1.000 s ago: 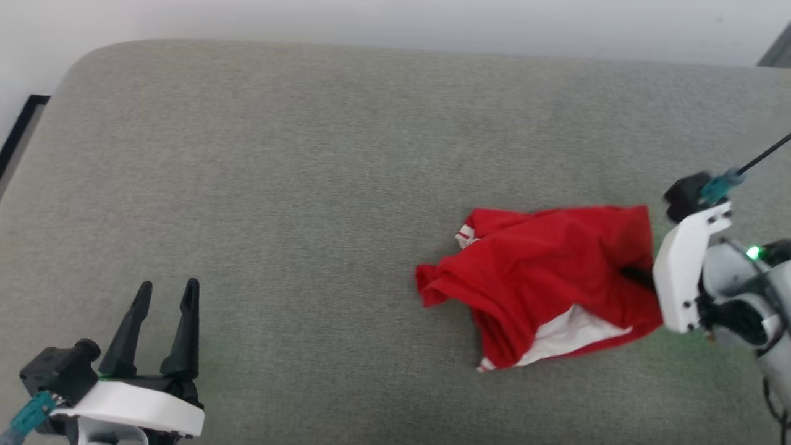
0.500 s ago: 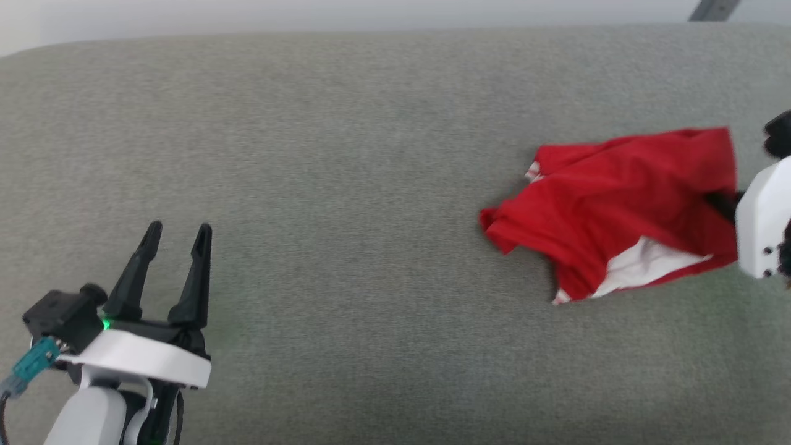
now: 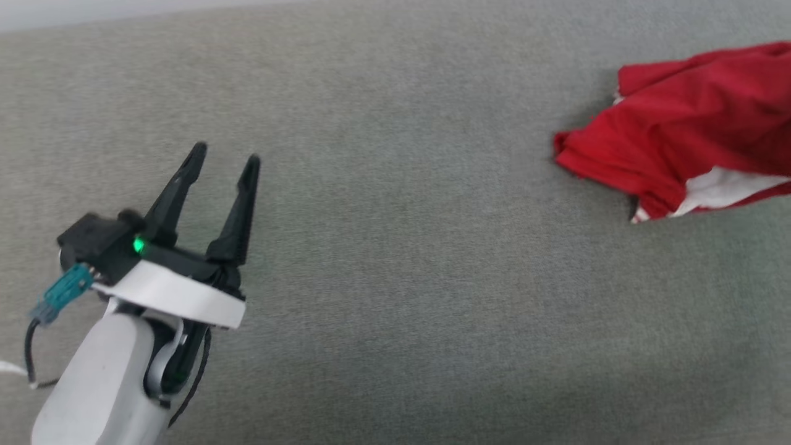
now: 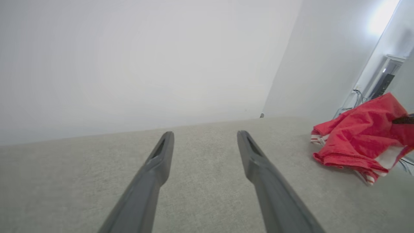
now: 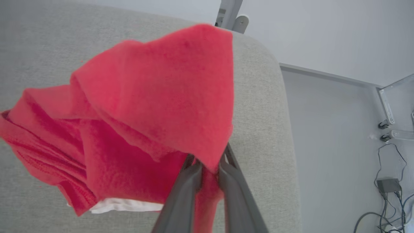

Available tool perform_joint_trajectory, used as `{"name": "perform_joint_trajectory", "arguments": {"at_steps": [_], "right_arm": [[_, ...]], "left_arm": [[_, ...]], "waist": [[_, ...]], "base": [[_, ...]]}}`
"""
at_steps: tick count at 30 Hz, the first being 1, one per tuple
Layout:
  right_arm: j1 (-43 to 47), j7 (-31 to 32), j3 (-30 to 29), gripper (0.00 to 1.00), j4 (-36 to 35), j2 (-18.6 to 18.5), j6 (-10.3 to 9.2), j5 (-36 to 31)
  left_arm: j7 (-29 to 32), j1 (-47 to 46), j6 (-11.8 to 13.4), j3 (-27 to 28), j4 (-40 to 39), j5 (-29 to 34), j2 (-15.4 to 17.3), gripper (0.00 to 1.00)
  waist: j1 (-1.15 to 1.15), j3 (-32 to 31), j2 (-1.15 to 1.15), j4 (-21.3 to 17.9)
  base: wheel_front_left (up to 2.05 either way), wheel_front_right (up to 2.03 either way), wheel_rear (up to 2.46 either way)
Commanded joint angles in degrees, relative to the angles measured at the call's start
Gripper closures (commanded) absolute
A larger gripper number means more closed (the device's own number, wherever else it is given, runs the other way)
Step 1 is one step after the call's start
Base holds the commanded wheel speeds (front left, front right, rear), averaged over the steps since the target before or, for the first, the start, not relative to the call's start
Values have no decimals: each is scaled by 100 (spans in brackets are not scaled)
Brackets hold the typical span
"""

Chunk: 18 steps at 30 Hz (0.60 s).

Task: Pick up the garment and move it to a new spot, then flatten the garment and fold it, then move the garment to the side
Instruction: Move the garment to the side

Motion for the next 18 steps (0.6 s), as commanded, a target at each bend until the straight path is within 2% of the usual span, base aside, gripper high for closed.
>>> {"name": "perform_joint_trajectory", "arguments": {"at_steps": [1,7,13,18], "right_arm": [[-153,-128,-21,100,108,-39,-15,-84],[-569,-556,-57,100,565,-156,-15,-415],[-923,-984,-80,100,1055,-268,-15,-863],[-1272,-1433,-256,100,1654,-156,-15,-1404]], "left_arm": [[-26,-212,-21,-117,-10,-45,31,0],[-27,-783,-21,-580,53,-92,111,0],[-26,-1235,-20,-935,102,-152,121,0],[-26,-1612,-21,-1231,159,-181,126,0]], "waist": [[0,171,0,-183],[0,466,0,-423],[0,724,0,-505],[0,975,0,-483]], "base": [[0,0,0],[0,0,0],[0,0,0],[0,0,0]]}}
